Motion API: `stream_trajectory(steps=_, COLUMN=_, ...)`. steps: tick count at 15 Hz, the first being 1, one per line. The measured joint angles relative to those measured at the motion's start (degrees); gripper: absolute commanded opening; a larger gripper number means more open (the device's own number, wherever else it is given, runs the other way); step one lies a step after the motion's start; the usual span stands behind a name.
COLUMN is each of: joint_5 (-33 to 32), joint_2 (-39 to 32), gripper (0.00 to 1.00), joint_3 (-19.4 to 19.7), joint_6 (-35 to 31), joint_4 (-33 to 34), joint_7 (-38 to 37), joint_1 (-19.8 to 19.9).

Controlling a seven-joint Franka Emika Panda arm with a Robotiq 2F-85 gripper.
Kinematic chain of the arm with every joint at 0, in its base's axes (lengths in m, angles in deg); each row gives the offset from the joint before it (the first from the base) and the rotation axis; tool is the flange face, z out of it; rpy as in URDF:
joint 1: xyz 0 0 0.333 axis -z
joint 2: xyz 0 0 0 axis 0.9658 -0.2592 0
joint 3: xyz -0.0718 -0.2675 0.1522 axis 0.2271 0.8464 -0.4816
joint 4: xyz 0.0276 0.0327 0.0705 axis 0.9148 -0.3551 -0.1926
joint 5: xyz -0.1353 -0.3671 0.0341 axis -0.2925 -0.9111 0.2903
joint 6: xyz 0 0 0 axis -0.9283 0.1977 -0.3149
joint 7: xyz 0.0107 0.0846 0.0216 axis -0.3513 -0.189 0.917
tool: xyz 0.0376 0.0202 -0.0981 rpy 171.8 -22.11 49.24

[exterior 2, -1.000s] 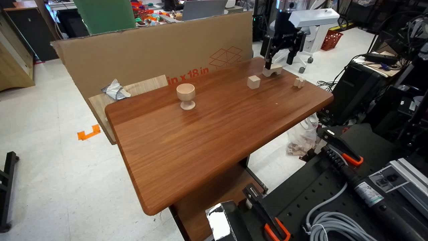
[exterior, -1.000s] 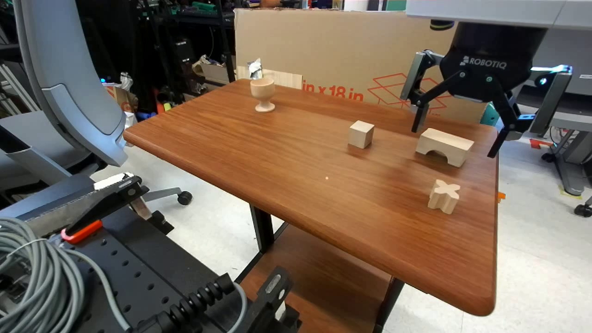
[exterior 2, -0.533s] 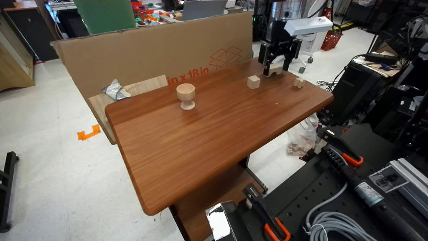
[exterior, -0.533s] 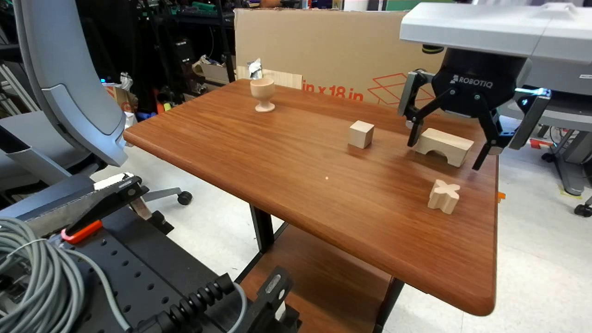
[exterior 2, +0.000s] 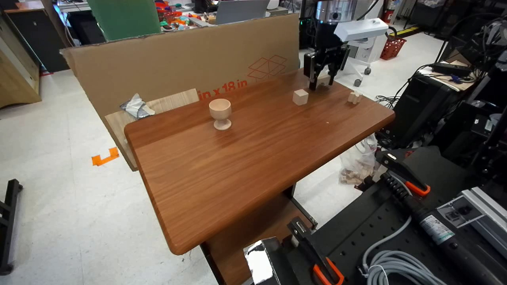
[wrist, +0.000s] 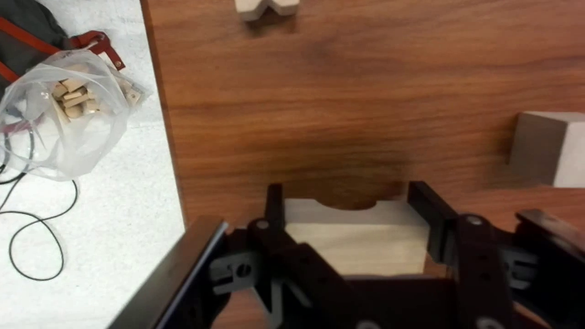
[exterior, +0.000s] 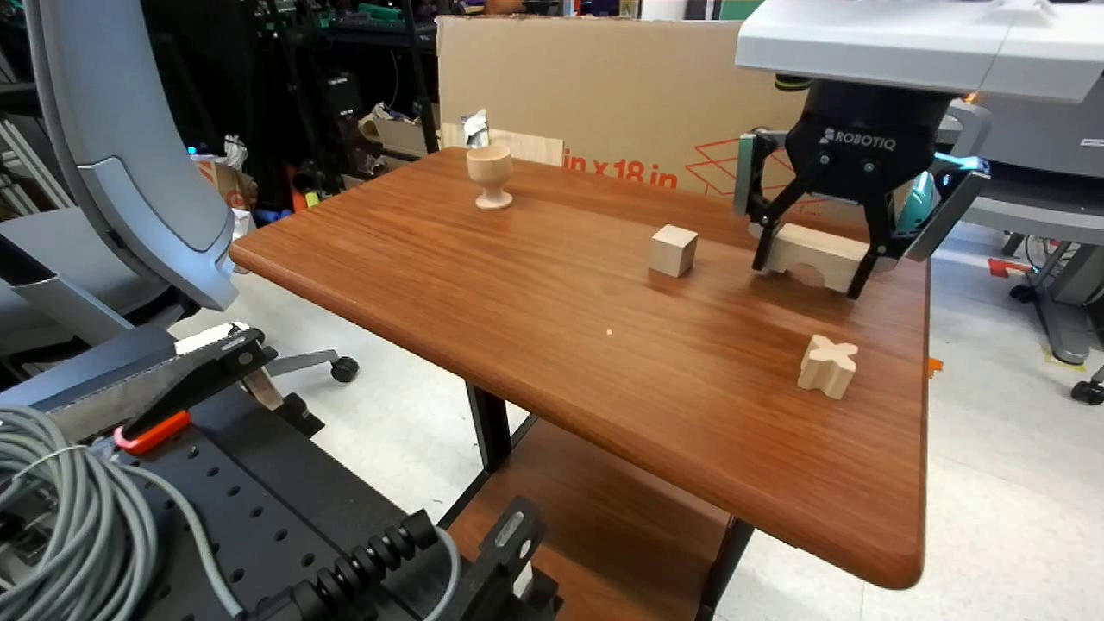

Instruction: Move the rectangular block forward to the middle of the table

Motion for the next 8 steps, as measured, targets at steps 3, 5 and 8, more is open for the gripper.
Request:
stream_trajectory(steps=3, joint_5=0.0, joint_2=4.4, gripper=0.43, joint_3=-1.7, joint_6=-0.7, joint_4=-3.8, joint_7=3.6, joint_1=0.0)
stream_trajectory(steps=5, joint_5=0.0, joint_2=8.7, gripper=0.43, joint_3=-3.0, joint_6=-3.0, joint_4=-8.2, joint_7=5.7, joint_1=-0.1)
stream_trajectory(steps=8, joint_5=0.0, joint_2=15.2, gripper=0.43, joint_3=-4.7, joint_6=-6.1, joint_4=-15.7, joint_7=8.1, joint_1=-0.4)
